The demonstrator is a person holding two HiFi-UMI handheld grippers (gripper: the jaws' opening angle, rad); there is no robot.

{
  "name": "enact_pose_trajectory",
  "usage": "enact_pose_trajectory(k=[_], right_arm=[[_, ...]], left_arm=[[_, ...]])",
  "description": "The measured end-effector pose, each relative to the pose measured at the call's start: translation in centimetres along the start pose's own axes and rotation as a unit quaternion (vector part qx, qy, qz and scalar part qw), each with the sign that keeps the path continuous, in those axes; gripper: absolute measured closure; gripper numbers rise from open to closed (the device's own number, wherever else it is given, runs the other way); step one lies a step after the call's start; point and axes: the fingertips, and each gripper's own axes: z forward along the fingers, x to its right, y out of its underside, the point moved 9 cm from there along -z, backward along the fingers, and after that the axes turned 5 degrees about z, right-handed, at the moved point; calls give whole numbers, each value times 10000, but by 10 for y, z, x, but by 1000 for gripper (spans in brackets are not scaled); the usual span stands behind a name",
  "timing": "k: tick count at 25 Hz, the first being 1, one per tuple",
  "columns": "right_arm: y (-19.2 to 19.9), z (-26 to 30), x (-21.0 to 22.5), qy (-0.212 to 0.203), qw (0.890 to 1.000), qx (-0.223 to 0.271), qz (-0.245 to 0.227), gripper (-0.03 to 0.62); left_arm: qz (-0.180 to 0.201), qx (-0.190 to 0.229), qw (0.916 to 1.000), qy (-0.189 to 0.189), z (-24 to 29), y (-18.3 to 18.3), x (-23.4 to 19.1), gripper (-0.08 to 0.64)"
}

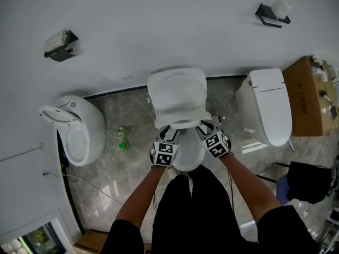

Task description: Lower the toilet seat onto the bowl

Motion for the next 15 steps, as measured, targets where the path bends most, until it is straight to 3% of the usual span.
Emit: enact_pose_trajectory(k=[5, 15], right_arm=[[20, -8, -16, 5, 9999, -101, -21, 469], [53, -19, -44, 233, 9996, -175, 67, 469]], left_arm=[[49, -118, 9999, 87, -10, 20, 17, 376], [-49, 249, 9995, 201, -27, 56, 39, 373]])
